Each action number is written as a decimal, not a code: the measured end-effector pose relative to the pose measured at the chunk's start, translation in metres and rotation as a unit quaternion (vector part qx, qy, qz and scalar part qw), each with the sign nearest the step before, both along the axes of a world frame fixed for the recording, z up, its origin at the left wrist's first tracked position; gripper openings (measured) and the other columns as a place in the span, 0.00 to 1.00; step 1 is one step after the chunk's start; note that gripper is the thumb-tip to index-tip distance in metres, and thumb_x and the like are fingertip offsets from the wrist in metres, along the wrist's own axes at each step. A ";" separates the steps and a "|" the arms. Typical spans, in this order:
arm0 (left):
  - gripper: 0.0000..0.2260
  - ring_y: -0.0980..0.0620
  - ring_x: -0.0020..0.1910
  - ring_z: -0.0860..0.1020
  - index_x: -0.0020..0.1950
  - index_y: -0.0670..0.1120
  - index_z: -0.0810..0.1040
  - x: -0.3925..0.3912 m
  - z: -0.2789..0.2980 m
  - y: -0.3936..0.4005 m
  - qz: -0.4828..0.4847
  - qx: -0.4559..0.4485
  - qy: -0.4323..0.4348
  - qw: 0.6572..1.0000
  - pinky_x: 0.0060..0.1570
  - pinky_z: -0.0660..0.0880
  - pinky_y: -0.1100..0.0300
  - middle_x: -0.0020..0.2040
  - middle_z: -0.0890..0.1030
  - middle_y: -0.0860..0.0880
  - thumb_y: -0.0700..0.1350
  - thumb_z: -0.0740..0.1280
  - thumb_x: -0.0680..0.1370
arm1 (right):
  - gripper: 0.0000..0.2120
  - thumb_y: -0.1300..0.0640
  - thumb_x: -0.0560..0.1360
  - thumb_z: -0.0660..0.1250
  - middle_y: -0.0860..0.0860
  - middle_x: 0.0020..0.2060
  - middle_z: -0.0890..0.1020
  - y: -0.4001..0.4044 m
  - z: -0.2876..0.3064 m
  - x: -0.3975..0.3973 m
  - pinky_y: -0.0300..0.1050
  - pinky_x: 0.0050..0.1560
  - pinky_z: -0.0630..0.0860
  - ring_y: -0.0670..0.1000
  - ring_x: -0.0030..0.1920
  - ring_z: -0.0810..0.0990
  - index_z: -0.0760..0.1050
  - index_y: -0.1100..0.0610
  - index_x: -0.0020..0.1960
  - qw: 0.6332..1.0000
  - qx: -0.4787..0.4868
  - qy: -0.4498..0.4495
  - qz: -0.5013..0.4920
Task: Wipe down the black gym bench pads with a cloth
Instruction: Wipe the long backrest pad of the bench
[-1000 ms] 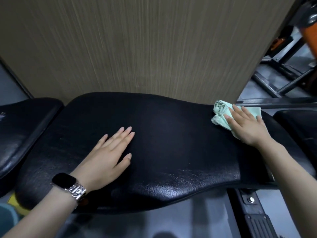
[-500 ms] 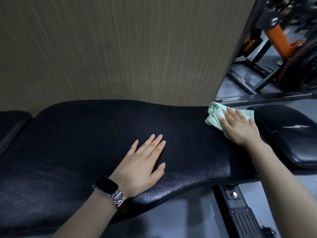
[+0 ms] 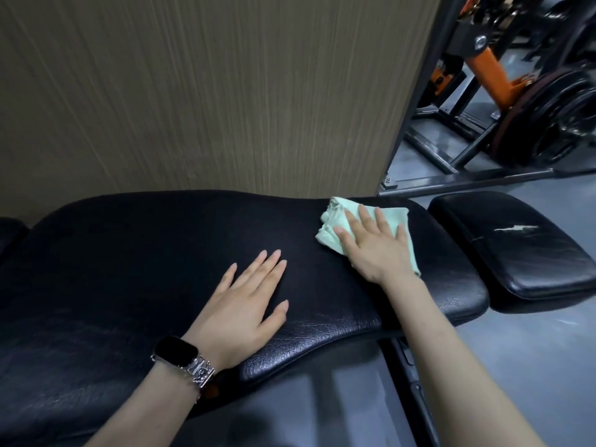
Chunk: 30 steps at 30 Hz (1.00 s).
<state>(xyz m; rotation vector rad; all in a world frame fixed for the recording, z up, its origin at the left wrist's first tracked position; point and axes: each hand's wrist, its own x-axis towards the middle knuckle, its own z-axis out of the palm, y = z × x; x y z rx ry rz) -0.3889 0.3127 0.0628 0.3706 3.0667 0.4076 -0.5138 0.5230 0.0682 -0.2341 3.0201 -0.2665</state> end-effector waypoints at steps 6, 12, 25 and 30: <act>0.36 0.66 0.70 0.32 0.76 0.53 0.43 0.005 0.000 -0.010 0.017 0.005 0.000 1.000 0.69 0.33 0.61 0.75 0.39 0.60 0.64 0.34 0.69 | 0.26 0.38 0.80 0.42 0.45 0.77 0.44 -0.050 -0.003 0.022 0.59 0.72 0.37 0.50 0.76 0.38 0.44 0.42 0.77 0.996 -0.029 0.003 0.079; 0.37 0.67 0.70 0.32 0.77 0.52 0.44 0.015 0.001 -0.022 0.037 -0.010 0.000 0.999 0.69 0.33 0.61 0.73 0.39 0.61 0.64 0.33 0.69 | 0.26 0.38 0.80 0.43 0.44 0.77 0.45 -0.077 -0.004 0.030 0.58 0.72 0.36 0.48 0.76 0.38 0.46 0.41 0.77 0.988 -0.038 0.006 0.150; 0.37 0.68 0.68 0.30 0.76 0.55 0.41 0.023 0.005 -0.037 0.042 -0.010 -0.015 0.999 0.69 0.33 0.62 0.74 0.36 0.62 0.66 0.33 0.68 | 0.38 0.30 0.67 0.31 0.39 0.76 0.46 0.042 0.001 0.044 0.53 0.73 0.41 0.43 0.76 0.40 0.45 0.38 0.76 0.999 -0.004 0.013 0.052; 0.45 0.69 0.68 0.31 0.76 0.56 0.41 0.027 0.002 -0.042 0.036 -0.001 -0.010 0.999 0.69 0.34 0.61 0.74 0.37 0.63 0.72 0.23 0.62 | 0.31 0.32 0.75 0.36 0.39 0.76 0.47 0.089 0.004 0.054 0.53 0.74 0.42 0.43 0.76 0.41 0.46 0.41 0.76 0.999 -0.001 0.008 -0.039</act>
